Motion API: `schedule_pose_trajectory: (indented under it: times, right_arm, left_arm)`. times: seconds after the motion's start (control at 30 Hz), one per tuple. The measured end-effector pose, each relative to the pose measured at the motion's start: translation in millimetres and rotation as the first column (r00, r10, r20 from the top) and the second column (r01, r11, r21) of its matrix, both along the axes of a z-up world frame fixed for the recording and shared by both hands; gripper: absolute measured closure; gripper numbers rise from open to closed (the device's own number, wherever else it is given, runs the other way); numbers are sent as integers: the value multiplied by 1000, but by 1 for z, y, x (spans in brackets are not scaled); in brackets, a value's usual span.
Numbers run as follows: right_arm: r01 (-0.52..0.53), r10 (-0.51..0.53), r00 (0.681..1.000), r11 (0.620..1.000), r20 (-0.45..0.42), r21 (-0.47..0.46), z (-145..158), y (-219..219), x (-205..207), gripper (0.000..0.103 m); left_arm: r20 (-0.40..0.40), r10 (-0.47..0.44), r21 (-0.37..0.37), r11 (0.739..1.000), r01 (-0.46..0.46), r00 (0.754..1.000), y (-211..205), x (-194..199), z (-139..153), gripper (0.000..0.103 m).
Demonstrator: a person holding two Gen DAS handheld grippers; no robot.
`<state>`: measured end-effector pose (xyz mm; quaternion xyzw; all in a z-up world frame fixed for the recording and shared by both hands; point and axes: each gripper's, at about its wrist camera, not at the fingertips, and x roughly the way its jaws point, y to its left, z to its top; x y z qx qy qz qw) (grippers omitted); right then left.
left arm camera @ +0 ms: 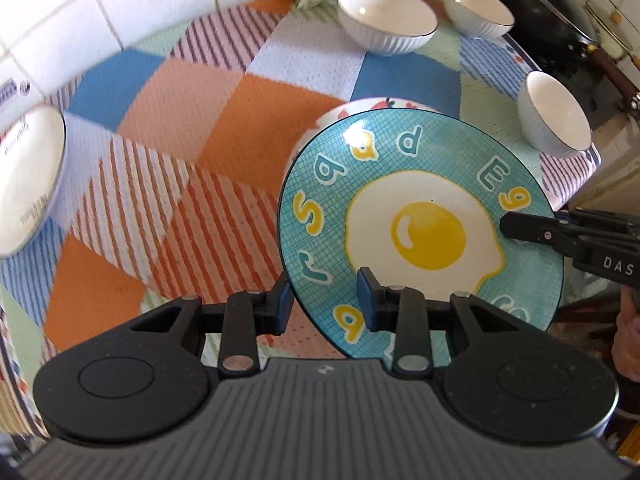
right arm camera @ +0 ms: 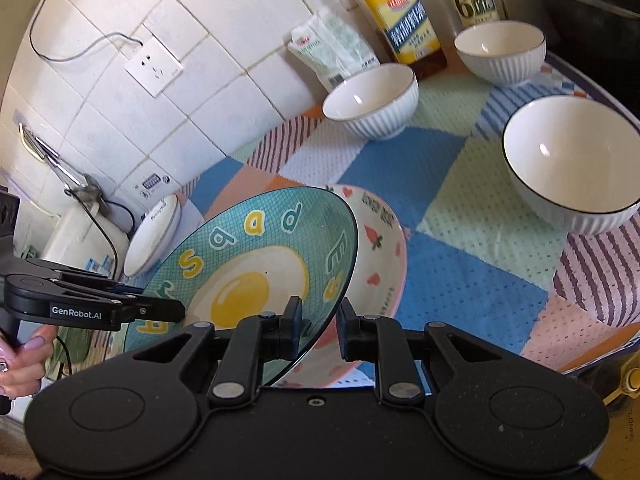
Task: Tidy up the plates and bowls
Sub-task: 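Carry the egg plate with both grippers and lower it onto the bunny plate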
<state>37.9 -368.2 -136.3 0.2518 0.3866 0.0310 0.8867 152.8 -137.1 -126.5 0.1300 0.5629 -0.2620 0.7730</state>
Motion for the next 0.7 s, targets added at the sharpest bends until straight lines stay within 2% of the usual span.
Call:
schedule_pose_trajectory:
  times: [0.13,0.3,0.37,0.63,0.7]
  right_arm:
    - [-12,12,1000,1000,-7,3,-4,-5,4,80]
    - [-44,42,999,997,-28,-70,-5,2,13,80]
    - [-54,49,998,990,-43,-128,-5,9,17,80]
    - [-85,68,994,973,-87,-213,1,16,27,79]
    - [-99,75,992,966,-106,-237,5,19,28,78]
  left_arm:
    - [-95,81,-6,997,-82,992,3,8,-14,71]
    - [-89,91,9,996,-91,992,-1,7,-18,71]
    - [-114,102,17,995,-100,988,-2,10,-21,71]
    - [-184,137,9,990,-138,973,1,17,-33,71]
    - [-181,135,15,991,-134,974,1,17,-33,71]
